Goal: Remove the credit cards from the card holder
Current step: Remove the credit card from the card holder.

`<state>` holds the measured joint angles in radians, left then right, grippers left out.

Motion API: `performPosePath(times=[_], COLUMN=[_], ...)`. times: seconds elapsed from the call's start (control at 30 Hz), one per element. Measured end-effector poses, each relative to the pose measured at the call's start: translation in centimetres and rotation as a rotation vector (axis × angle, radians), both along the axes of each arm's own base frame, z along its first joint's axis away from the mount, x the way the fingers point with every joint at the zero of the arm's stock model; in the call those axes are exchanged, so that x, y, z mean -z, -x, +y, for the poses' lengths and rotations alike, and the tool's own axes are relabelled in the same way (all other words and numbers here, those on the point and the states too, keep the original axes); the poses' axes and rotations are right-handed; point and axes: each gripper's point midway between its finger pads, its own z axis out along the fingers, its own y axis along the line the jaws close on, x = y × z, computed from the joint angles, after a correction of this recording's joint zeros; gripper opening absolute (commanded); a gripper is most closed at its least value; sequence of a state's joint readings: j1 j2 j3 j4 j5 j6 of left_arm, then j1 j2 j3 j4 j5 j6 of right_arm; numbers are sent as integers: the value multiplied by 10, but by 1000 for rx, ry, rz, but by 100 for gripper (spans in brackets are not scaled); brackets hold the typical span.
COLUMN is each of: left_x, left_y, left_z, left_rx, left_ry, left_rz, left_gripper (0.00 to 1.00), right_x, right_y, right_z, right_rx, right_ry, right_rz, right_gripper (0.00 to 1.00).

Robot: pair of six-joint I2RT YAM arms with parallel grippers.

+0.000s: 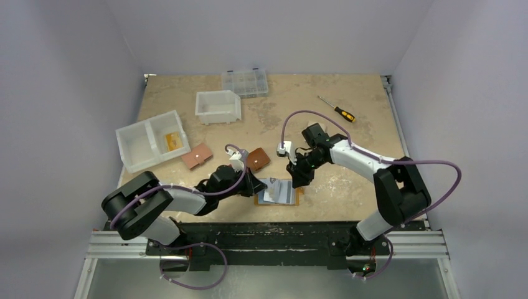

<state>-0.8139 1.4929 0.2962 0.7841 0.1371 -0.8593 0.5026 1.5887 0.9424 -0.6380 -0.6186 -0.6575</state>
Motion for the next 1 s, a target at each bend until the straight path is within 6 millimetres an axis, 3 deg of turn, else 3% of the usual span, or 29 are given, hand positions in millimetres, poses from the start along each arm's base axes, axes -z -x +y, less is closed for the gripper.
performPosePath(times=[0.23,0.5,1.0], left_x=[-14,-18,-38], left_y=[0,4,4], left_z=[7,13,1], left_rx=[14,37,98], left_ry=[-31,-71,-52], left_rz=[-64,-98,-154], left_gripper=[0,0,0], right_x=[-27,-41,-56], right_y=[0,8,13], right_z=[7,11,13], right_rx=[-43,-77,-81], right_ry=[-89,-162,-250], right_rz=[-69,-61,-32], right_gripper=[41,50,52])
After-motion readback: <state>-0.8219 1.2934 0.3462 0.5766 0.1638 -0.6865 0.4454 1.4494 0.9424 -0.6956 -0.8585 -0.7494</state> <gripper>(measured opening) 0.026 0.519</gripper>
